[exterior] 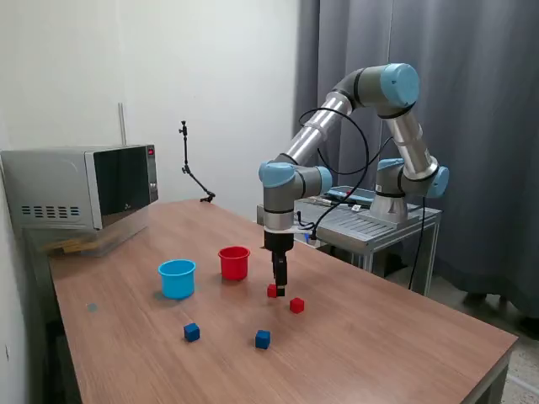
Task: Place red objects in the red bin, and blue objects in the blue bin.
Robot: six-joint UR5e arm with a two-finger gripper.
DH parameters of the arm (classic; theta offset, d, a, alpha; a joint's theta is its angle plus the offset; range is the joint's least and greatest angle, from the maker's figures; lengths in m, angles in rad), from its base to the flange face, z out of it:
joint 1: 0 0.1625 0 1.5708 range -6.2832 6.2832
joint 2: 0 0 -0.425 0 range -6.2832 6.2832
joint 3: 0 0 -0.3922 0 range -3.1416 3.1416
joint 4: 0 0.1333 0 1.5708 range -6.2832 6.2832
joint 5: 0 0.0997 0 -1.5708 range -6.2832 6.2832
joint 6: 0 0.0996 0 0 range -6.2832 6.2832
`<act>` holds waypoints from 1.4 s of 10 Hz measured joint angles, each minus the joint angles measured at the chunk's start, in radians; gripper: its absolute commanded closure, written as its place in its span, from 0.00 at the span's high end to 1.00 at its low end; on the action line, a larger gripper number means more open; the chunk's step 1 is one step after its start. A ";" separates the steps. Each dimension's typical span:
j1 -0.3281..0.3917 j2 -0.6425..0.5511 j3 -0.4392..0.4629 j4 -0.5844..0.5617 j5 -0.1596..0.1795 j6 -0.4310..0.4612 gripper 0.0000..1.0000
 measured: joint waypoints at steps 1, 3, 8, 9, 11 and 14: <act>0.000 0.000 -0.001 0.000 0.000 0.001 1.00; 0.000 0.001 -0.002 0.000 0.000 0.017 1.00; -0.005 0.006 -0.001 0.000 -0.011 0.166 1.00; -0.005 0.007 -0.001 0.000 -0.012 0.192 1.00; -0.006 0.011 -0.001 0.000 -0.012 0.228 1.00; -0.007 0.016 -0.004 0.000 -0.007 0.289 1.00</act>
